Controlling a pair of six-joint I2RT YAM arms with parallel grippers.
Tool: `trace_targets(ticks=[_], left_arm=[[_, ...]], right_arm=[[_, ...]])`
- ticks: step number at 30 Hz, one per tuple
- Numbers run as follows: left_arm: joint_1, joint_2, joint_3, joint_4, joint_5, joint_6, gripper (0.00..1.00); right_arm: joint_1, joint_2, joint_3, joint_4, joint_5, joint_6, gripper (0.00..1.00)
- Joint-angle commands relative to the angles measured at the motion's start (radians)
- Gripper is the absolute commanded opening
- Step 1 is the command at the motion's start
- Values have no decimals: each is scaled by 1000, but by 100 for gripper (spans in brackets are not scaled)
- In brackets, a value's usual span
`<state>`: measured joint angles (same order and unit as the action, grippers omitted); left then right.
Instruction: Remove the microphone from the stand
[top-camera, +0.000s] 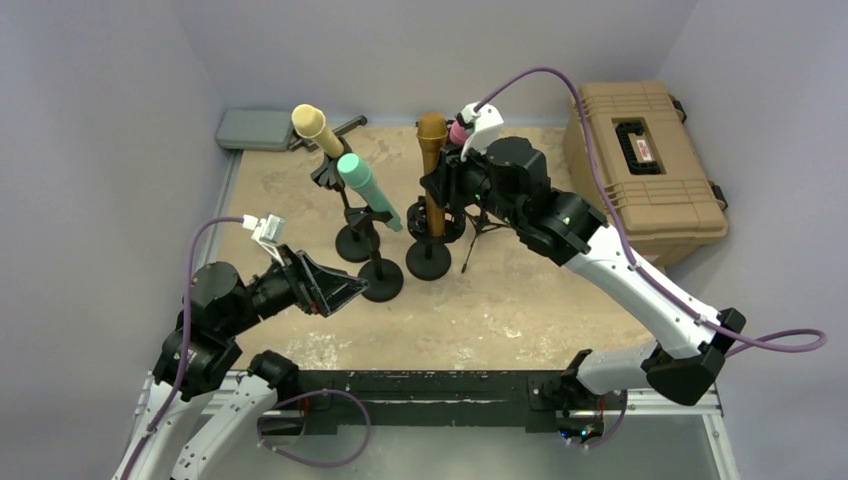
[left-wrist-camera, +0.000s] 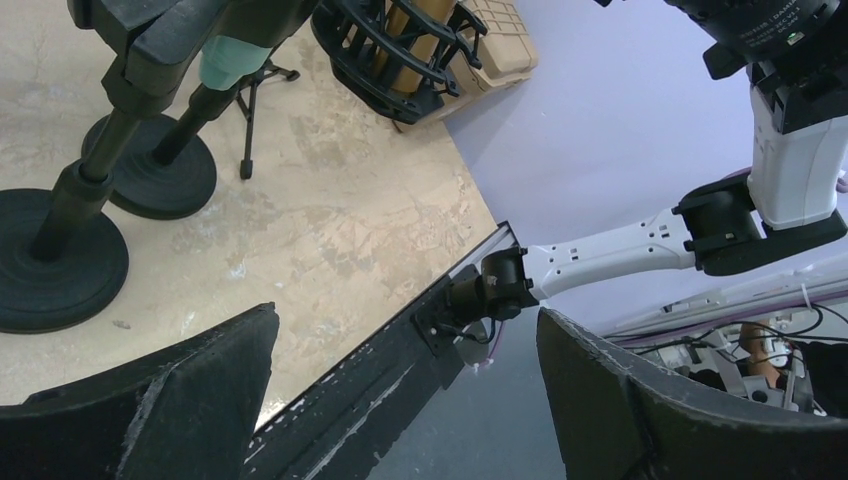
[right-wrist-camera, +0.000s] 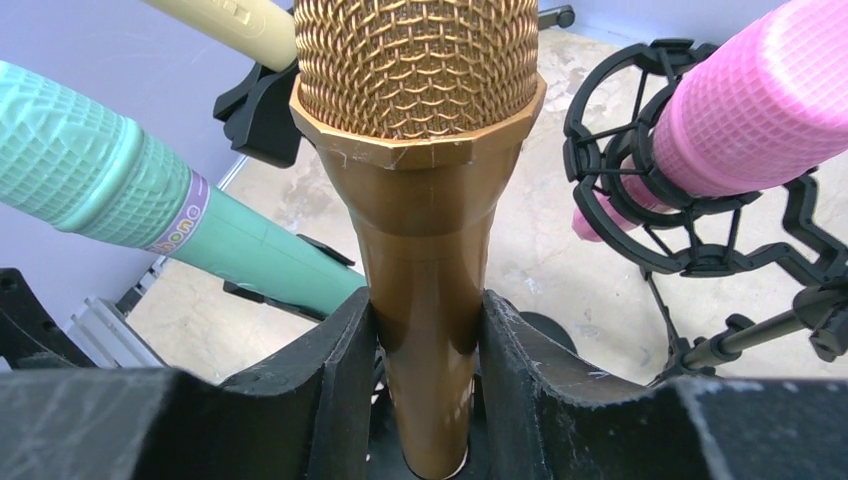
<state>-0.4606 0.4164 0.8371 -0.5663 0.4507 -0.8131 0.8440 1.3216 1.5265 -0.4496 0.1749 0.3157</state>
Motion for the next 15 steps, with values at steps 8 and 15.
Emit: trace_targets(ticks=[8, 15], left_arm=[[-6, -4, -26, 63, -1, -32, 99], [-6, -16, -16, 45, -7, -25, 98]], right_arm=[[6, -46, 208, 38, 57, -48, 7], [6, -214, 137, 54, 234, -58, 0]])
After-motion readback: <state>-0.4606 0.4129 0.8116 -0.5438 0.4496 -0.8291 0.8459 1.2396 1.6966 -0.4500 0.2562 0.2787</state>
